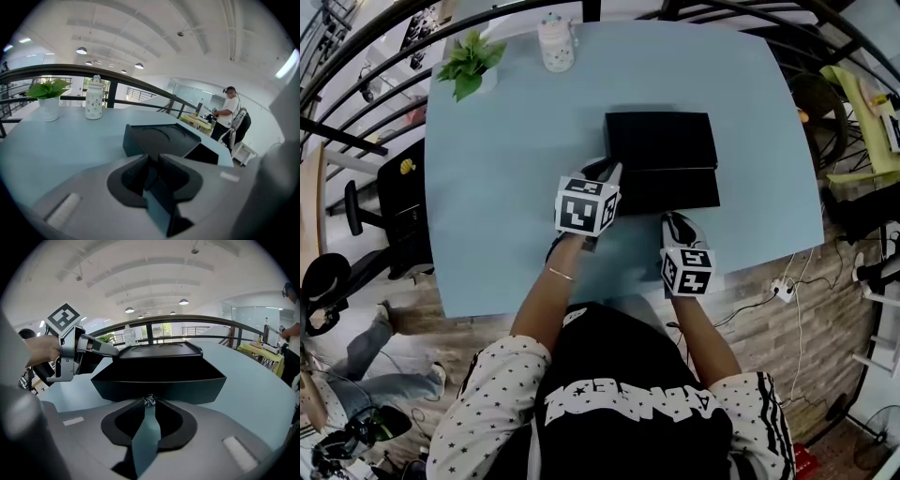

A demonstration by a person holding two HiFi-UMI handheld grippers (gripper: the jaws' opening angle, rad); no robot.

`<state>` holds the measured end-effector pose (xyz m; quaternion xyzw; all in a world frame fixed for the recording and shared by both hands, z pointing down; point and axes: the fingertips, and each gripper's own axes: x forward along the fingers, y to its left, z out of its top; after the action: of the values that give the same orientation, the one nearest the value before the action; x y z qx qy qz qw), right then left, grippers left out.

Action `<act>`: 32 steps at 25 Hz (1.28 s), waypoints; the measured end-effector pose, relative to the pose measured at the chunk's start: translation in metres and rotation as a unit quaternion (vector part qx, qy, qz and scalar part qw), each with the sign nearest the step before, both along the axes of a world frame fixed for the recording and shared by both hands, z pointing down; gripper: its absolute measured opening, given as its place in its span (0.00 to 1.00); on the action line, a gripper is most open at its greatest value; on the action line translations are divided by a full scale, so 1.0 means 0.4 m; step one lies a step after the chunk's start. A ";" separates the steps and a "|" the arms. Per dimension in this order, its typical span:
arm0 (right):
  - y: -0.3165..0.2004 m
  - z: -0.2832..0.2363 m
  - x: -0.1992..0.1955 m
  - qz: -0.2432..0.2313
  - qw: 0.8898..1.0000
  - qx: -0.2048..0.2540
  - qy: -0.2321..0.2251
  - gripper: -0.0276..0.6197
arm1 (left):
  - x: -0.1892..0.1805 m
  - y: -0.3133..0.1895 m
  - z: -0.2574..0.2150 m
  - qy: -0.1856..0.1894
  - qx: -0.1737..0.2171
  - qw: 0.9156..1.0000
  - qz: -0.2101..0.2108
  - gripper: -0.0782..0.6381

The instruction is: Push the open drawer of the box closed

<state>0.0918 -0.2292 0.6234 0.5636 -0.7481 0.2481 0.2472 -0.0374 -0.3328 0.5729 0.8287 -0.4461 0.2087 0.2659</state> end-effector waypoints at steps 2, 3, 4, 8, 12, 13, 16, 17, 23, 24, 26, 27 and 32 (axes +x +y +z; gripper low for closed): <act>-0.004 0.000 0.000 -0.004 1.000 -0.001 0.000 0.15 | 0.001 0.000 0.000 -0.002 -0.001 1.000 -0.001 0.11; -0.006 0.000 0.000 -0.005 1.000 -0.001 0.000 0.15 | 0.001 0.000 0.000 -0.003 -0.001 1.000 -0.001 0.11; -0.007 0.001 -0.001 -0.006 1.000 -0.001 0.001 0.15 | 0.001 0.000 0.000 -0.005 -0.001 1.000 -0.001 0.11; -0.013 0.001 -0.006 -0.011 1.000 -0.002 0.003 0.15 | -0.002 0.003 0.002 -0.015 0.001 1.000 0.000 0.11; -0.020 0.000 -0.009 -0.016 1.000 -0.003 0.004 0.15 | -0.003 0.002 0.001 -0.026 0.002 1.000 0.001 0.11; -0.022 0.000 -0.009 -0.016 1.000 -0.003 0.004 0.15 | -0.003 0.002 0.001 -0.027 0.001 1.000 0.001 0.11; -0.031 0.001 -0.007 -0.018 1.000 -0.002 0.004 0.15 | -0.001 0.001 0.002 -0.030 0.001 1.000 0.000 0.11; -0.035 0.002 -0.008 -0.018 1.000 -0.003 0.004 0.15 | -0.001 0.001 0.003 -0.031 0.001 1.000 -0.001 0.11; -0.050 0.003 -0.011 -0.022 1.000 -0.003 0.003 0.15 | -0.001 0.003 0.005 -0.037 0.001 0.999 -0.004 0.11; -0.053 0.002 -0.011 -0.023 1.000 -0.002 0.003 0.15 | 0.000 0.003 0.004 -0.038 0.001 0.999 -0.004 0.11; -0.056 0.001 -0.011 -0.025 1.000 -0.002 0.003 0.15 | 0.000 0.004 0.004 -0.037 0.000 0.999 -0.004 0.11; -0.057 0.001 -0.010 -0.025 1.000 -0.003 0.004 0.15 | 0.001 0.004 0.004 -0.037 -0.001 0.999 -0.004 0.11; -0.069 0.002 -0.013 -0.027 1.000 -0.004 0.005 0.15 | 0.000 0.002 0.005 -0.038 -0.001 0.999 -0.004 0.11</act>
<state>0.0867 -0.2569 0.6240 0.5437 -0.7609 0.2416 0.2591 -0.0375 -0.3321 0.5747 0.8184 -0.4586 0.2394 0.2502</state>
